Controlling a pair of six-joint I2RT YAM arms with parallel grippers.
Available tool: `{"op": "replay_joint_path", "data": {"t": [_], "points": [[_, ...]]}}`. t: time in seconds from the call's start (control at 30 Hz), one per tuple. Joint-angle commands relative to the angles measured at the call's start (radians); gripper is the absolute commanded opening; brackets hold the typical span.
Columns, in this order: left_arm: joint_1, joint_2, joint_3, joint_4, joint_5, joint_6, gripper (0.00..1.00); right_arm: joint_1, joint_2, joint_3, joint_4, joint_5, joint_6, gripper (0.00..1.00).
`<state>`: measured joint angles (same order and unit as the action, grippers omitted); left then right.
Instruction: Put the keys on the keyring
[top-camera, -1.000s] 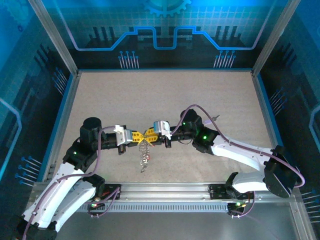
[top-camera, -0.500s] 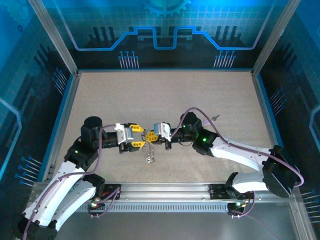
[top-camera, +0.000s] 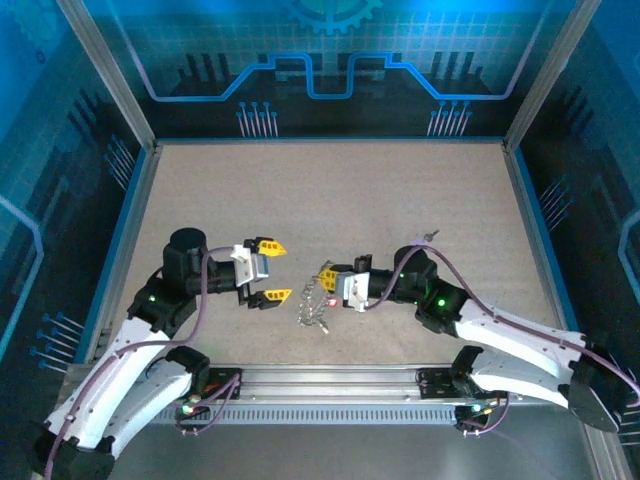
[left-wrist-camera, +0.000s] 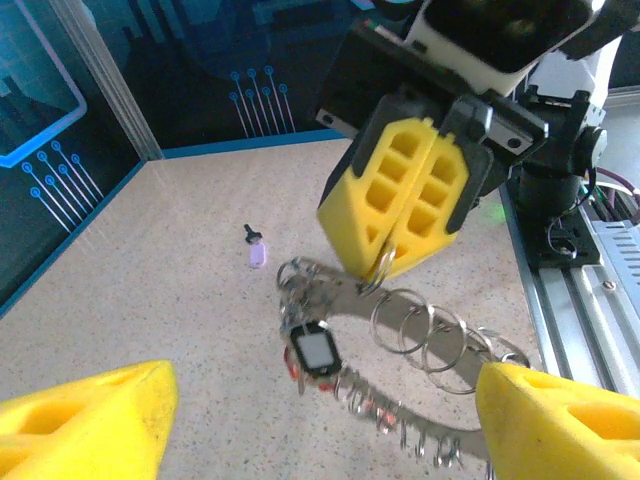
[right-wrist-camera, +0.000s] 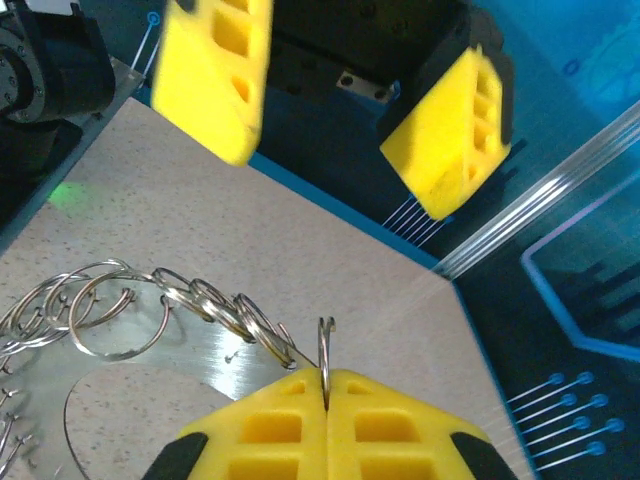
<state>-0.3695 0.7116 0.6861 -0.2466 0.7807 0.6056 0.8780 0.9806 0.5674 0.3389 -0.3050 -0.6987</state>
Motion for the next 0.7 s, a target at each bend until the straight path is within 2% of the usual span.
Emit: {"op": "replay_joint_path", "data": {"t": [0.0, 0.17, 0.3, 0.37, 0.43, 0.57, 0.67], "points": [[-0.006, 0.032, 0.045, 0.004, 0.027, 0.037, 0.79, 0.013, -0.077, -0.001, -0.042, 0.030, -0.104, 0.00], [-0.006, 0.103, 0.066, 0.084, -0.013, -0.021, 0.75, 0.028, -0.180, -0.002, -0.139, 0.078, -0.139, 0.00], [-0.007, 0.152, 0.039, 0.254, -0.136, -0.175, 0.75, 0.022, -0.202, -0.007, -0.133, 0.113, -0.102, 0.00], [-0.011, 0.190, 0.010, 0.406, -0.255, -0.347, 0.77, -0.016, -0.205, -0.042, -0.050, 0.147, 0.007, 0.00], [-0.013, 0.232, -0.004, 0.489, -0.328, -0.457, 0.75, -0.073, -0.208, -0.055, 0.003, 0.206, 0.164, 0.00], [-0.030, 0.348, -0.008, 0.592, -0.381, -0.545, 0.72, -0.247, -0.268, -0.099, 0.053, 0.285, 0.440, 0.00], [-0.057, 0.442, 0.006, 0.659, -0.427, -0.620, 0.72, -0.379, -0.303, -0.100, 0.025, 0.397, 0.570, 0.00]]}}
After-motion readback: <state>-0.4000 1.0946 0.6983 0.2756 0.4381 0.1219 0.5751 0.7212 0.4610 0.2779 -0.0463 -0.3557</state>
